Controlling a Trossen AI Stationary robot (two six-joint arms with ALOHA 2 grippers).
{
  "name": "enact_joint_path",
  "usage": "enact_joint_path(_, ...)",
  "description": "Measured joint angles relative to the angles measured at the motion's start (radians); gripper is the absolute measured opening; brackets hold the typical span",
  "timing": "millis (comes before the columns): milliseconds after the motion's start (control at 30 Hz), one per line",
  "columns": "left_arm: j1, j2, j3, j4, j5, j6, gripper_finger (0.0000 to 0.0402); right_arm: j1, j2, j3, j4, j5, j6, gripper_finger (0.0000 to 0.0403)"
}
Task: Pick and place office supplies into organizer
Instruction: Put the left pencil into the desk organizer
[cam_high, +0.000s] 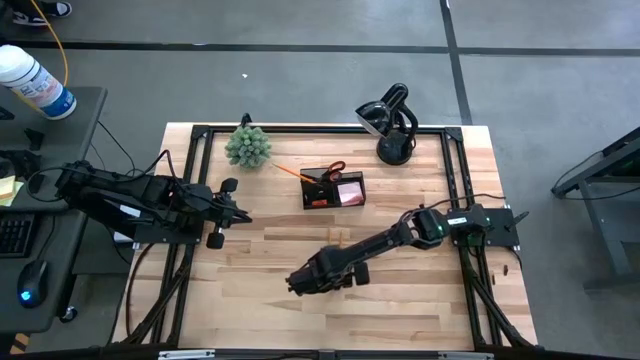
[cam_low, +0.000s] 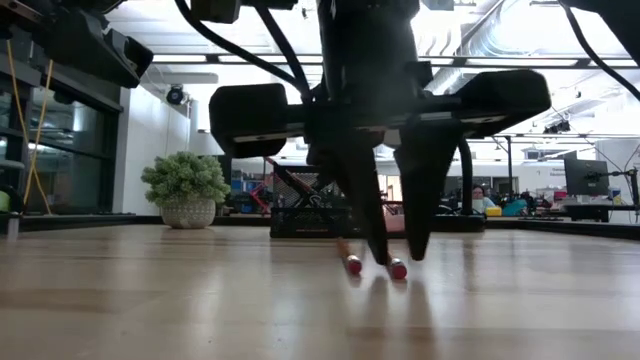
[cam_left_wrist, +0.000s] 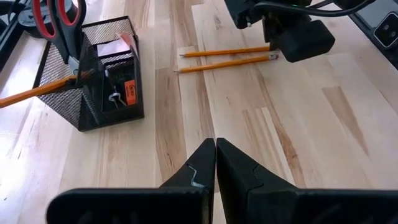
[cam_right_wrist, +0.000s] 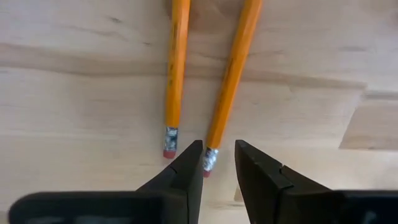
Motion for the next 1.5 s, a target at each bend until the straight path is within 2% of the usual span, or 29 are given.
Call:
enact_joint_path(167, 0.000, 0.000, 0.000, 0.000, 0.000, 0.000, 0.0005, -0.005, 0.001, 0.000, 0.032, 0.005, -0.003, 0.0083)
enact_joint_path(333, 0.000, 0.000, 0.000, 0.000, 0.000, 0.000, 0.0005, -0.005, 0.018, 0.002, 0.070, -0.036, 0.006, 0.0083)
enact_joint_path(733, 0.000, 0.000, 0.000, 0.000, 0.000, -0.001, 0.0005, 0.002, 0.020, 0.002, 0.071, -0.040, 0.014, 0.0081)
enact_joint_path(867, 0.000, 0.000, 0.000, 0.000, 0.000, -0.001, 0.0005, 0.002, 0.021, 0.002, 0.069, -0.051, 0.016, 0.0067)
enact_joint_path(1133, 0.000, 0.000, 0.000, 0.000, 0.000, -0.002, 0.0005, 0.009, 0.021, 0.001, 0.062, -0.062, 0.012, 0.0011)
enact_joint_path(1500, 0.000, 0.000, 0.000, 0.000, 0.000, -0.001, 0.0005, 0.014, 0.027, 0.026, 0.006, -0.028, 0.003, 0.0017)
